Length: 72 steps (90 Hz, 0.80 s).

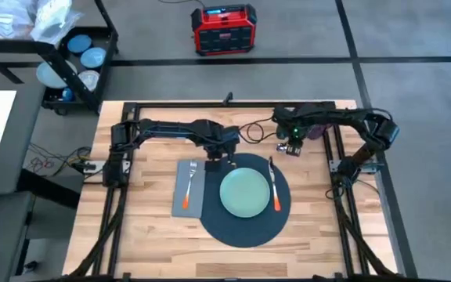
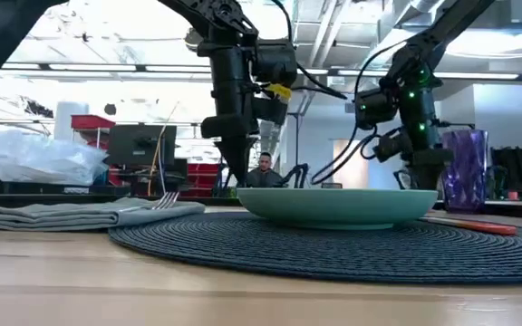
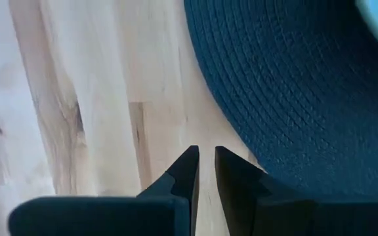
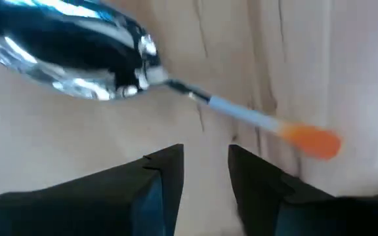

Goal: Set table place
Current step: Put the orange spoon on the blue placemat

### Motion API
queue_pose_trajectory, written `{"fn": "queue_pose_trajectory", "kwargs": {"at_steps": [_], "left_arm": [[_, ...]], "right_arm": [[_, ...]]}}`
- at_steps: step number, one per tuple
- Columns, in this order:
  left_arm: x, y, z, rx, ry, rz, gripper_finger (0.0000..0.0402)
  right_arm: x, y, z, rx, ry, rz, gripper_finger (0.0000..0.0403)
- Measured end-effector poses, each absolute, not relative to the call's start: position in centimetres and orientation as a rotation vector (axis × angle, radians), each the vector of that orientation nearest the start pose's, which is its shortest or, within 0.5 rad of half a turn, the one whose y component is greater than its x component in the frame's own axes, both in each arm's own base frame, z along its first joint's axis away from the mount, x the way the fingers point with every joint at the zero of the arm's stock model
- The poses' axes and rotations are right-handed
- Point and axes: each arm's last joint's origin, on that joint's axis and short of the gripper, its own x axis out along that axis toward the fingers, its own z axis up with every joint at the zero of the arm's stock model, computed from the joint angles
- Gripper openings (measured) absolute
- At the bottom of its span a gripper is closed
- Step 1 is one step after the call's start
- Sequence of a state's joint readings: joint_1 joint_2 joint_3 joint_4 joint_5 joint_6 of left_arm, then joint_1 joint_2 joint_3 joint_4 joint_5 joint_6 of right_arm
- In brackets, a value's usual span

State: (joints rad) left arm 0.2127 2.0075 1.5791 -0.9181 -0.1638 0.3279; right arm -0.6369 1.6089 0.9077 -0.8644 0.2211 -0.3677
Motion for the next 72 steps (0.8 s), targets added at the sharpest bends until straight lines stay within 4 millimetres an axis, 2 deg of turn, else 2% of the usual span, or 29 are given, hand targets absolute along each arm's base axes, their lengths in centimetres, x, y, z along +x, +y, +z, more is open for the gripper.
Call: {"fn": "queue_pose_trajectory", "kwargs": {"at_steps": [42, 72], "left_arm": [[39.2, 9.0, 20.2, 0.243, 1.376, 0.096, 0.0034], [39.2, 9.0, 20.2, 0.235, 1.376, 0.103, 0.0034]], "right_arm": [[19.6, -17.5, 15.9, 0.011, 1.618, -0.337, 0.0107], [19.9, -17.9, 13.4, 0.039, 1.703, -0.247, 0.0107]]}}
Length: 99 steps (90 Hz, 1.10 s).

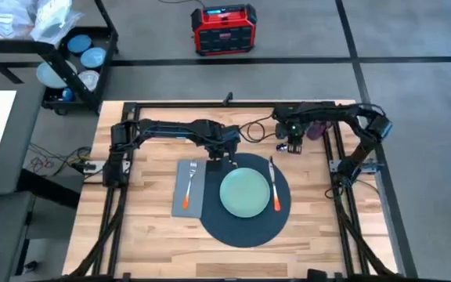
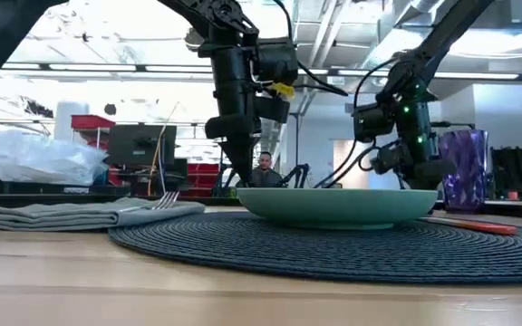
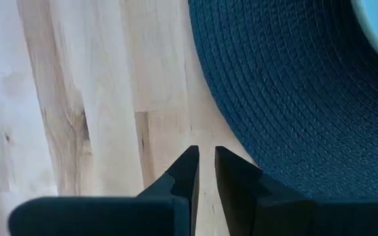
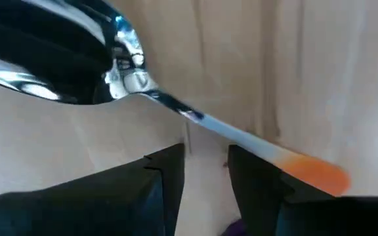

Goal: Set table place
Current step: Put the orange spoon on the blue placemat

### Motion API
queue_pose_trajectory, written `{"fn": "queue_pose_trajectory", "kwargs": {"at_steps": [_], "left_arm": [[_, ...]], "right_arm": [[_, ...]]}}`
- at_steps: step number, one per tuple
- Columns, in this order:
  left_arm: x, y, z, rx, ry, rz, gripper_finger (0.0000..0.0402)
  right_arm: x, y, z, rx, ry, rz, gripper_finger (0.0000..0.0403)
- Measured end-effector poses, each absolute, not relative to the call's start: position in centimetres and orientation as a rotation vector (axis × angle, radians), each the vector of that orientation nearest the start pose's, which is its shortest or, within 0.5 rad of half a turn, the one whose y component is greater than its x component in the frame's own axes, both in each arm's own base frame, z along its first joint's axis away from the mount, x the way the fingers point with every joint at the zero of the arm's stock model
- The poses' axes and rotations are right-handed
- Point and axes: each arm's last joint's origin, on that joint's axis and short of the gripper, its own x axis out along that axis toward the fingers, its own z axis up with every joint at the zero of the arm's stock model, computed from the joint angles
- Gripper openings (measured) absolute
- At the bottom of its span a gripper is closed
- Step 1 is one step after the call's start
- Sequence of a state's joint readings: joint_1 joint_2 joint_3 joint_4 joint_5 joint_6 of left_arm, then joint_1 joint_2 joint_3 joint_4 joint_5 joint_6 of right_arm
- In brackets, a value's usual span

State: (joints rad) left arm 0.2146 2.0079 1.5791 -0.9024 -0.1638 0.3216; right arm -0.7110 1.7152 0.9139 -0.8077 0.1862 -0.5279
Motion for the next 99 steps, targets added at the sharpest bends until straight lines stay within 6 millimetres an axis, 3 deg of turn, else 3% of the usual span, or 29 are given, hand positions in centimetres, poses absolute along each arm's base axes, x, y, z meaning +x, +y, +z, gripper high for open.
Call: {"fn": "queue_pose_trajectory", "kwargs": {"at_steps": [85, 99], "left_arm": [[39.3, 9.1, 20.2, 0.242, 1.372, 0.098, 0.0034], [39.2, 9.0, 20.2, 0.233, 1.373, 0.105, 0.0034]], "right_arm": [[22.2, -19.1, 15.6, -0.139, 1.660, -0.222, 0.0107], [22.1, -18.4, 15.5, -0.059, 1.668, -0.216, 0.0107]]}}
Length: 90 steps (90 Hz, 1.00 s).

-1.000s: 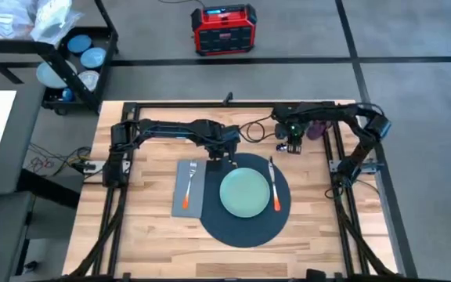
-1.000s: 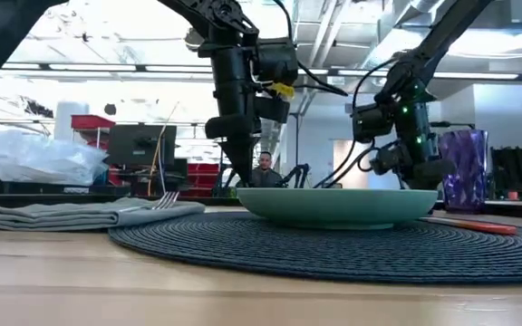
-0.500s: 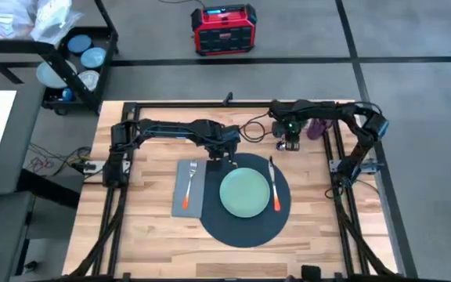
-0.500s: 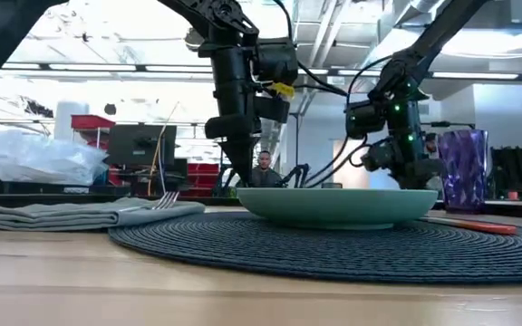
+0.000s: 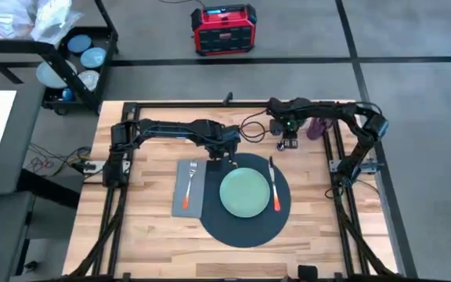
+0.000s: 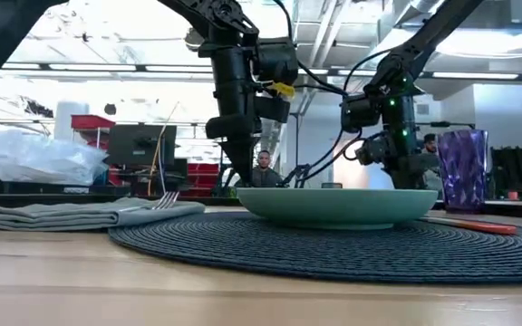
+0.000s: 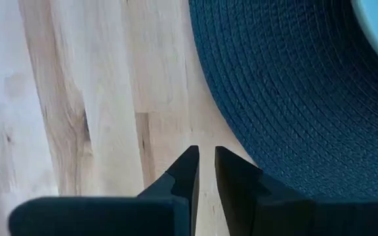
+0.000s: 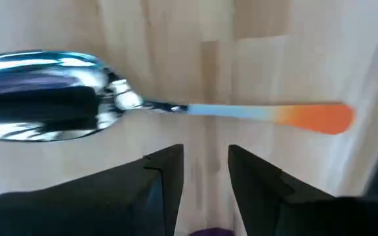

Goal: Set table place
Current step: Put the orange spoon on the blue placemat

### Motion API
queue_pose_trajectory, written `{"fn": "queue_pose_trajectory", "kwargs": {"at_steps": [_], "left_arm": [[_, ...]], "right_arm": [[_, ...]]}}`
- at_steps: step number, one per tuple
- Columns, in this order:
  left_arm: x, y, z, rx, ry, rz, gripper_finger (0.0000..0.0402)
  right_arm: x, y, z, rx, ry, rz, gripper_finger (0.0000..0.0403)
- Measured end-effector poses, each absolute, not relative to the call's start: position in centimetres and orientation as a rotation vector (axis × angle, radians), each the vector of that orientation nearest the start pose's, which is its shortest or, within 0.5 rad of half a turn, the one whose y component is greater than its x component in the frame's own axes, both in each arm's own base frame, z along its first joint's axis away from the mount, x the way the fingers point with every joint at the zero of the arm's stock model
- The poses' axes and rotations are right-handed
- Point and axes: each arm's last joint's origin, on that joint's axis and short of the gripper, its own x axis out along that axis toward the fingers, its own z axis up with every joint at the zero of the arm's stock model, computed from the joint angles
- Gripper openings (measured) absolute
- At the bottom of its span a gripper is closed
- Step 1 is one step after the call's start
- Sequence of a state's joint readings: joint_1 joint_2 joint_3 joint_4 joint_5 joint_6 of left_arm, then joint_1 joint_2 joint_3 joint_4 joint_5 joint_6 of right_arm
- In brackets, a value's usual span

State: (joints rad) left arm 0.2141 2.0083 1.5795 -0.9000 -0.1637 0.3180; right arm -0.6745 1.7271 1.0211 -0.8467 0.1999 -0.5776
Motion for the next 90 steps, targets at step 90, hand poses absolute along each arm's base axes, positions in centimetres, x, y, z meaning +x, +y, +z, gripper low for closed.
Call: {"fn": "queue_pose_trajectory", "kwargs": {"at_steps": [90], "left_arm": [[39.4, 8.0, 20.2, 0.259, 1.372, 0.076, 0.0034]], "right_arm": [[27.7, -15.6, 17.2, -0.243, 1.400, -0.134, 0.0082]]}}
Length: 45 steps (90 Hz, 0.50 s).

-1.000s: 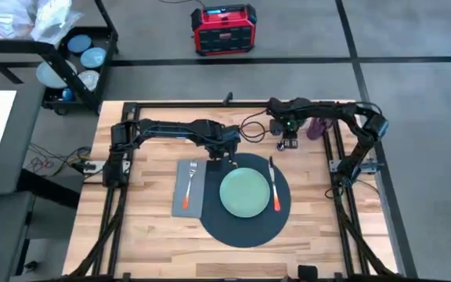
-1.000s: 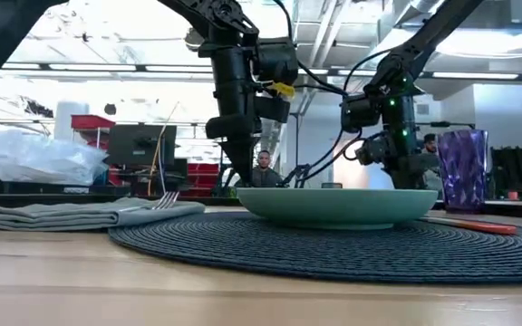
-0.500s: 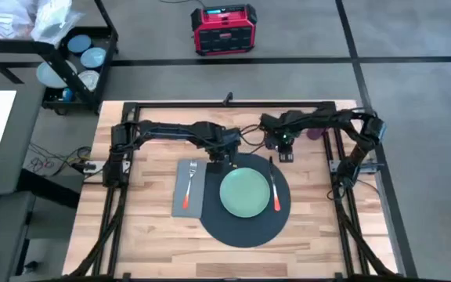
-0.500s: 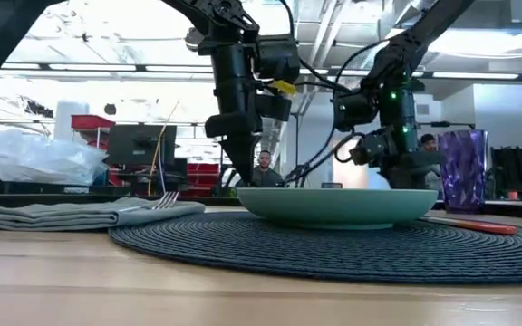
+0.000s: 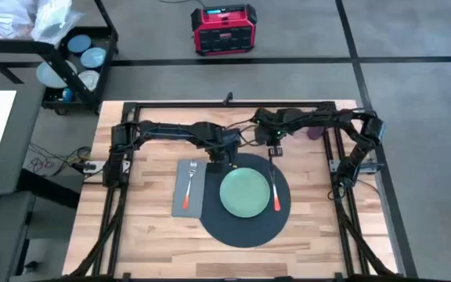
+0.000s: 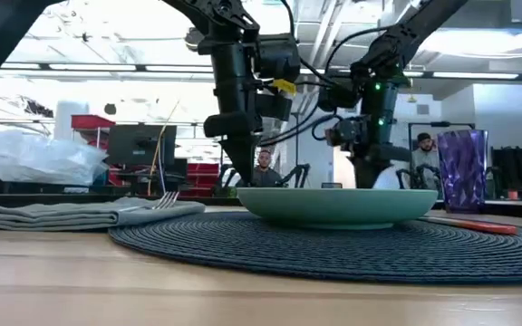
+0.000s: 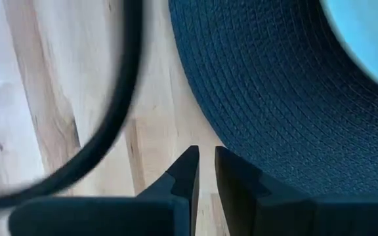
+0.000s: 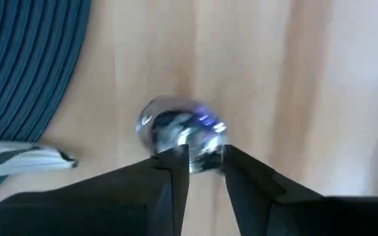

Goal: Set table place
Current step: Put the orange spoon on the blue placemat

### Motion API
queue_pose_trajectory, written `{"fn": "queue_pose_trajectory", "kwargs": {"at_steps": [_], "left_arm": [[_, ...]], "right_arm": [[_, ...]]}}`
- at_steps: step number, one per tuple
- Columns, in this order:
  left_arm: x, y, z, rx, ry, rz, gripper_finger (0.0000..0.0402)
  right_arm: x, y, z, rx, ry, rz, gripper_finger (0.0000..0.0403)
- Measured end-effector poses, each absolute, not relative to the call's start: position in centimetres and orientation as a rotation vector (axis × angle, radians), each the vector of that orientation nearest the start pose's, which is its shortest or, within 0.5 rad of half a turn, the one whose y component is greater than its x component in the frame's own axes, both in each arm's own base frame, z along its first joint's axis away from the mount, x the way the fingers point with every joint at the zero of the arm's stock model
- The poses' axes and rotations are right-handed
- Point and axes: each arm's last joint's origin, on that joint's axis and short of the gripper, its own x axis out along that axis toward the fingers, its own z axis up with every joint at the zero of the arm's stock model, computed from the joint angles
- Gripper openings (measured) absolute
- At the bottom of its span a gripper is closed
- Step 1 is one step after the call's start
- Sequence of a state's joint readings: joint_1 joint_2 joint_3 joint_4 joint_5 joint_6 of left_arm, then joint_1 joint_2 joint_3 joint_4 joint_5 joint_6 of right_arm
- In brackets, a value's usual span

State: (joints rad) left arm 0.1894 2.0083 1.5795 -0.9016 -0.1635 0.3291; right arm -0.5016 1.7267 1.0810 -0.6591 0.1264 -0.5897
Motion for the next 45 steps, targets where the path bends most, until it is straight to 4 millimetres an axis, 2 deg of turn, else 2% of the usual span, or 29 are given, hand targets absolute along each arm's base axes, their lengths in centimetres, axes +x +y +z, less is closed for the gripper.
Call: {"fn": "queue_pose_trajectory", "kwargs": {"at_steps": [17, 30, 45], "left_arm": [[39.4, 8.2, 20.2, 0.263, 1.370, 0.075, 0.0034], [39.6, 8.2, 20.2, 0.280, 1.360, 0.065, 0.0034], [39.8, 8.2, 19.8, 0.303, 1.327, 0.059, 0.0034]], "right_arm": [[26.2, -18.2, 17.8, -0.236, 1.433, -0.142, 0.0082], [24.2, -19.7, 16.7, -0.140, 1.537, -0.127, 0.0082], [23.5, -20.7, 15.7, -0.107, 1.576, -0.112, 0.0082]]}}
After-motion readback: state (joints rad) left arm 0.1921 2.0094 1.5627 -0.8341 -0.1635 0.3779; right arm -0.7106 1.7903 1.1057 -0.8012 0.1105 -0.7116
